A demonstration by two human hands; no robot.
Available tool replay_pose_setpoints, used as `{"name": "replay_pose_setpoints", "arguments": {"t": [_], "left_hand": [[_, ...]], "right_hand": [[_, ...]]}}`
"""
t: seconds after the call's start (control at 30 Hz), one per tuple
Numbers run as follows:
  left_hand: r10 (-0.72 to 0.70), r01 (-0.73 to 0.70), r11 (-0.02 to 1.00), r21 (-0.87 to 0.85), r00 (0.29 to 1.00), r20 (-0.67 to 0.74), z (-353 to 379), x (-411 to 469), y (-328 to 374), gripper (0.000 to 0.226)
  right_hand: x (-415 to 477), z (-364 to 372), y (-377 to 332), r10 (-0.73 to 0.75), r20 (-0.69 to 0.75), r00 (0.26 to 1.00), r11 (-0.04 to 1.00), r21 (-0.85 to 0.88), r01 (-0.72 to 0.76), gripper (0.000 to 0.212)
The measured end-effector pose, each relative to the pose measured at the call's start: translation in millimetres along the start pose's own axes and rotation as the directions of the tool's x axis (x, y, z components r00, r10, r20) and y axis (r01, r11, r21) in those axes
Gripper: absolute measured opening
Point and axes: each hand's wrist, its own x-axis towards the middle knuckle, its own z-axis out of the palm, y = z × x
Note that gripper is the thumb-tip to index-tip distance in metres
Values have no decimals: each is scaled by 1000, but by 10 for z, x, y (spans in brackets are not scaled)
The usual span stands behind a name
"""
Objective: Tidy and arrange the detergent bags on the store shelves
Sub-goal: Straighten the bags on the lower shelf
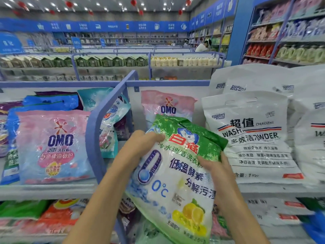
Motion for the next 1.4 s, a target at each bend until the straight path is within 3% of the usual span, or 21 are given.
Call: {"name": "replay_pose_setpoints", "arguments": {"t": [0.1, 0.2, 0.3, 0.43, 0.5, 0.6, 0.7, 0.77, 0.87, 1.0, 1.1, 1.27, 1.4], "left_hand": [[-71, 107, 970, -216, 983, 167, 40, -292, -147, 46], [-70, 148, 920, -364, 973, 219, 134, -488, -354, 59], [19, 92, 853, -514, 978, 207, 241, -666, -534, 36], [76, 77, 775, -627, 974, 214, 389, -912, -667, 32], [86, 67, 761, -645, 976, 202, 401, -1039, -712, 38], [116, 7, 771, -637, 982, 152, 321, -1210, -790, 72], [120, -56, 758, -650, 991, 55, 156, -1342, -907, 62], [112, -68, 754, -653, 993, 26, 43, -1440, -1016, 68], [110, -106, 718, -688, 993, -38, -159, -1581, -1211, 62], [101, -134, 696, -705, 991, -88, -609, -1810, -1480, 52], [64, -146, 684, -715, 988, -141, -1069, -1967, -1743, 55], [-82, -58, 691, -721, 984, -158, -1901, -2323, -2340, 74], [-196, 18, 629, -777, 971, -137, -2555, -2625, -2854, 60]], "right_hand": [[-215, -107, -124, -56, 2, 998, 998, -12, 56, 66], [-396, -211, -226, -152, 1, 988, 988, -24, 152, 76], [-560, -292, -289, -151, 12, 988, 988, -28, 151, 62], [-743, -346, -355, -145, 73, 987, 989, -3, 145, 29], [-825, -350, -376, -158, 106, 982, 987, -11, 160, 29], [-987, -343, -417, -202, 137, 970, 975, -64, 212, 43], [-1166, -336, -455, -247, 191, 950, 957, -106, 270, 36], [-1292, -267, -436, -267, 228, 936, 947, -117, 298, 44], [-1475, -47, -327, -263, 275, 925, 949, -99, 299, 51], [-1731, 395, -140, -239, 321, 917, 953, -102, 284, 41], [-1935, 799, 80, -220, 334, 917, 959, -99, 266, 48], [-2361, 1600, 556, -166, 398, 902, 976, -67, 209, 54], [-2628, 2260, 985, -79, 522, 849, 993, -30, 111, 47]]}}
